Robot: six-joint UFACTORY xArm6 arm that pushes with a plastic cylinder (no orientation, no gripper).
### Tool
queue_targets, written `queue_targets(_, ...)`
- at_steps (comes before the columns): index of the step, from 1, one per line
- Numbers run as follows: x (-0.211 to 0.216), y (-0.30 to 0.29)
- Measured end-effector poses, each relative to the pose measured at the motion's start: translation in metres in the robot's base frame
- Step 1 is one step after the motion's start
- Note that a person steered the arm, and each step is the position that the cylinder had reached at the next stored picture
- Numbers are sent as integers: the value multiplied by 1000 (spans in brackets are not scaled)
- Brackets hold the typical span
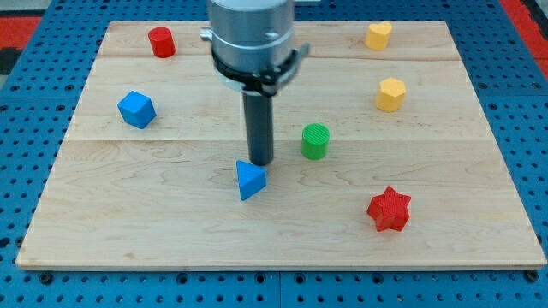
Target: Make a diagonal line out of green circle and the blue blocks
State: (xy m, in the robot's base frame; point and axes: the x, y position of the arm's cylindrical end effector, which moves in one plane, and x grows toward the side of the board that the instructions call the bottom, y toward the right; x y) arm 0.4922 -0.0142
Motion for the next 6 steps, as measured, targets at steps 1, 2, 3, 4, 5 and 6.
queue_targets(1, 39, -2)
queue_targets(2, 42, 39)
queue_targets(3, 7, 100)
queue_targets(4, -14, 121)
queue_targets(5, -25, 87)
queue_targets(6, -38, 58)
